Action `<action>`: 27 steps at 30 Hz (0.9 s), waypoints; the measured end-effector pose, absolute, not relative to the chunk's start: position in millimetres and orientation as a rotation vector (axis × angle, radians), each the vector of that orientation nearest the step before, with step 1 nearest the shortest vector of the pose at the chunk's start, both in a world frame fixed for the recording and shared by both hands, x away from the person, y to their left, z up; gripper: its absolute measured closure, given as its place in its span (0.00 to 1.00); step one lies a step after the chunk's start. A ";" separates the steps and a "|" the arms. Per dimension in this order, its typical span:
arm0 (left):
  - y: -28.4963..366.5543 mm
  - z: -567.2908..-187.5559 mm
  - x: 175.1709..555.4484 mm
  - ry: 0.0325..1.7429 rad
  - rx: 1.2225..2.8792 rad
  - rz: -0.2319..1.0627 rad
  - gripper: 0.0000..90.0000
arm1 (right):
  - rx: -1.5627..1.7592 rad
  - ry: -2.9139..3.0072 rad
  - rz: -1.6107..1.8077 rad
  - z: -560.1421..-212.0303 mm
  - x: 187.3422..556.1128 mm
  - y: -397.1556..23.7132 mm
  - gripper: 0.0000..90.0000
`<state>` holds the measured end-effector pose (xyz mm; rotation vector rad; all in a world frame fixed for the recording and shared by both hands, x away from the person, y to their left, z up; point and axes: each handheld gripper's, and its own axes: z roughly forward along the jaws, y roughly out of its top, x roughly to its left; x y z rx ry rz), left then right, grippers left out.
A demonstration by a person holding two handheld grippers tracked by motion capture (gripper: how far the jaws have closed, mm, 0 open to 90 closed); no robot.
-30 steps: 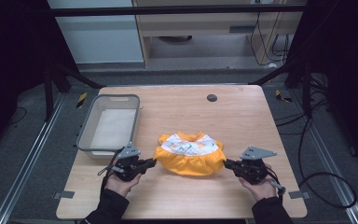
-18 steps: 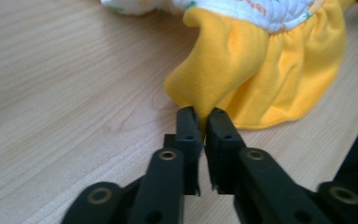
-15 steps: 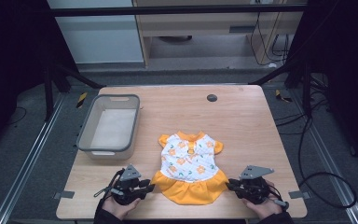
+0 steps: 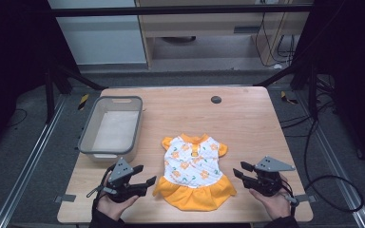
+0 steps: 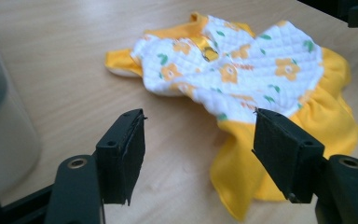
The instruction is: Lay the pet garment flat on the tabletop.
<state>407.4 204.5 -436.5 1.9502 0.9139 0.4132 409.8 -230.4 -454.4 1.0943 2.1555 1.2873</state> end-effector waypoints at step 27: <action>152.1 -467.1 556.5 1.091 2.050 0.530 0.40 | 1.239 2.149 1.080 -475.9 534.2 -196.8 0.53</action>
